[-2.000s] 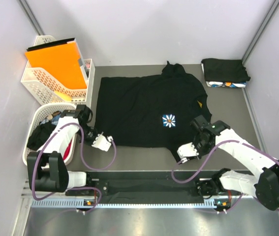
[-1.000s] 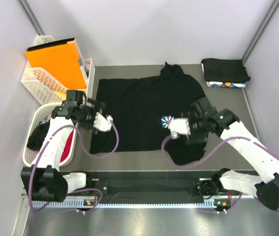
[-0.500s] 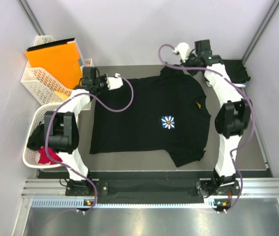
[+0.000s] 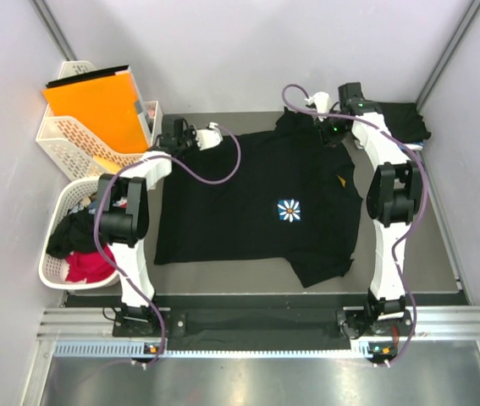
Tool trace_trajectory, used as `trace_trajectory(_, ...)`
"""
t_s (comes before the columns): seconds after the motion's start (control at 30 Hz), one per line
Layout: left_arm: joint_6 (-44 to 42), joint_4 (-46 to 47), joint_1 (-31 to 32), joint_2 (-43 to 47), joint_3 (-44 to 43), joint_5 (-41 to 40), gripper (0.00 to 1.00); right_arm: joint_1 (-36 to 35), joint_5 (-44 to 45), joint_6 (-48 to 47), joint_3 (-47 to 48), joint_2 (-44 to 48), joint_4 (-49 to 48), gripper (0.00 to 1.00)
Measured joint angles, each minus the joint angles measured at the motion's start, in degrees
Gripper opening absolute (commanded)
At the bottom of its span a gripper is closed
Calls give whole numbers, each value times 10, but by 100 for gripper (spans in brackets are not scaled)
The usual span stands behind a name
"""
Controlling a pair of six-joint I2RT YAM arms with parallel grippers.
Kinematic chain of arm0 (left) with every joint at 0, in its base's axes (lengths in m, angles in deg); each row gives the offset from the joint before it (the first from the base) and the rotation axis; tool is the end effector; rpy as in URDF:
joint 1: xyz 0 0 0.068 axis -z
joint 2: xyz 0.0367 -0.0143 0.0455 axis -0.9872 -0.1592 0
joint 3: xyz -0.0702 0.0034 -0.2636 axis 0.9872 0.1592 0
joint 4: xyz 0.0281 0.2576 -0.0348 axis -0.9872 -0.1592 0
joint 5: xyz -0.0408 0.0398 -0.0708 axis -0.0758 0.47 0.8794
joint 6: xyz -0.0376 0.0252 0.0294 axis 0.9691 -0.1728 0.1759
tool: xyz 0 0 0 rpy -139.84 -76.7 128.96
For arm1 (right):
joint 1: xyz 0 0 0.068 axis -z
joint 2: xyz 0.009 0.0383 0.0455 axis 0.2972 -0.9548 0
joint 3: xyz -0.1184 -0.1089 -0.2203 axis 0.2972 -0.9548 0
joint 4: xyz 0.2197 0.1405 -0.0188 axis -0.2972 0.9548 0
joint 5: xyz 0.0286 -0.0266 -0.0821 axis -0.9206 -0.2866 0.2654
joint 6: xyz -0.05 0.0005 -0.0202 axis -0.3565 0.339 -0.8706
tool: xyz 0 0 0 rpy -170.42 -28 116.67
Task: Fold and stack the t-shirts
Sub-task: Flatten out the tshirt
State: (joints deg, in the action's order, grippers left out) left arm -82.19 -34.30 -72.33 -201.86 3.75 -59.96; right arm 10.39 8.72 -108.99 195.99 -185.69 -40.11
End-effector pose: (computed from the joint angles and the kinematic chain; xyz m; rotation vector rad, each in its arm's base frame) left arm 0.4591 -0.0739 0.2190 1.3390 1.6729 0.4215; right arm 0.4945 0.0703 0.2563 -0.9784 2.2789 0.1690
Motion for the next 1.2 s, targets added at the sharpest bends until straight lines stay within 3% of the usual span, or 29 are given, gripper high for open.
trace_trajectory(0.17,2,28,12,-54,-9,-53,0,1,-10,-2,0,-15,3,0)
trace_trajectory(0.4,54,43,17,-146,-92,-112,0,4,-15,-2,0,-20,3,0)
trace_trajectory(0.7,108,-51,13,-198,-226,-108,0,4,-18,-11,-26,-20,-2,0)
trace_trajectory(1.2,98,-125,5,-237,-257,-147,0,4,-18,-17,-56,-20,-10,0)
